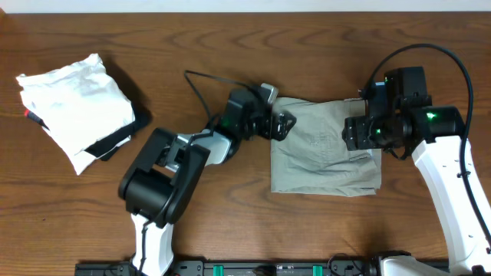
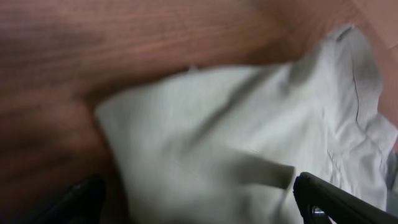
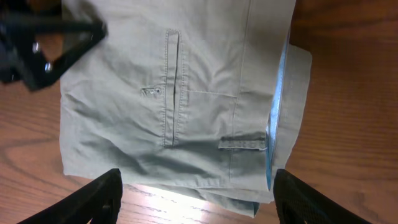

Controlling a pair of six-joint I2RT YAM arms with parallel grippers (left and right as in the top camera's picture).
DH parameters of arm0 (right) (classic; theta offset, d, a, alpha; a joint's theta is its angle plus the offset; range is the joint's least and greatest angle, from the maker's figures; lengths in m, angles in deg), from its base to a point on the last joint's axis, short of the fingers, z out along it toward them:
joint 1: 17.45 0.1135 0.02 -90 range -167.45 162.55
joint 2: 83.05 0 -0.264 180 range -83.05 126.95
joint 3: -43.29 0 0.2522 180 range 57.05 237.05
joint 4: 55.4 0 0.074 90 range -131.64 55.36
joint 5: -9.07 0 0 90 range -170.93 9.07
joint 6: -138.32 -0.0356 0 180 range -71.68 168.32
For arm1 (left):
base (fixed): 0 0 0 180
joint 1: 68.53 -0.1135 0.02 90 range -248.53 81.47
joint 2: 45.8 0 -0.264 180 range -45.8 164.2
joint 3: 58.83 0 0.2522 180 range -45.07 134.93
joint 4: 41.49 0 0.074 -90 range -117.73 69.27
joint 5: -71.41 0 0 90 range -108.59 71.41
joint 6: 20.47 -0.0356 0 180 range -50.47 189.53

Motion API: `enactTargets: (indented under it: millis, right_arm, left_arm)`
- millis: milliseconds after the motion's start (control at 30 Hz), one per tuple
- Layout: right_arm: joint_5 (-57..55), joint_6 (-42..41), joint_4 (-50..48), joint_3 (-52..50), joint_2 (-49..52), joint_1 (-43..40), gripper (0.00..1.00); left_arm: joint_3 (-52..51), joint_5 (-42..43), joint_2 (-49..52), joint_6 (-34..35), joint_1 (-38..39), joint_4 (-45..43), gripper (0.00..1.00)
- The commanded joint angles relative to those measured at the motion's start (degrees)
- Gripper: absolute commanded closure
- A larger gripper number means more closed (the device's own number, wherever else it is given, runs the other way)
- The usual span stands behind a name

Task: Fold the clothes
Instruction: 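Grasp the folded trousers with the left gripper and lift them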

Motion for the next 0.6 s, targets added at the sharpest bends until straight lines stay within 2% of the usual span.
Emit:
enactTargets:
  millis: [0, 100, 167, 200, 233, 267, 333, 567]
  right_arm:
    - [-0.55, -0.63, 0.28, -0.04, -0.04, -0.48, 0.24]
    - [-0.52, -0.63, 0.22, -0.04, -0.04, -0.48, 0.24]
    - [-0.52, -0.63, 0.22, -0.04, -0.04, -0.48, 0.24]
    - [-0.55, -0.66, 0.22, -0.04, -0.04, -0.48, 0.24]
    - [-0.55, -0.63, 0.24, -0.04, -0.04, -0.48, 0.24]
    - [-0.55, -0.63, 0.24, -0.04, -0.04, -0.48, 0.24]
    - [-0.55, -0.63, 0.24, -0.04, -0.04, -0.48, 0.24]
    - [-0.55, -0.63, 0.24, -0.04, -0.04, -0.48, 0.24]
  left_arm:
    - [4.13, 6.73, 2.36, 2.19, 0.09, -0.22, 0.08]
    - [5.66, 12.13, 2.80, 2.29, 0.48, -0.15, 0.20]
    - [5.70, 13.22, 2.80, 3.63, 0.74, -0.15, 0.36]
    - [5.70, 14.05, 2.80, 4.46, 0.72, 0.02, 0.55]
    - [5.70, 14.62, 2.80, 5.07, 0.70, 0.24, 0.79]
    - [5.70, 15.43, 2.78, 5.64, 0.61, 0.22, 0.86]
    - [5.70, 17.11, 2.56, 7.74, 0.17, 0.13, 0.94]
    - [5.70, 20.81, -0.31, 8.59, -1.90, 0.24, 0.94]
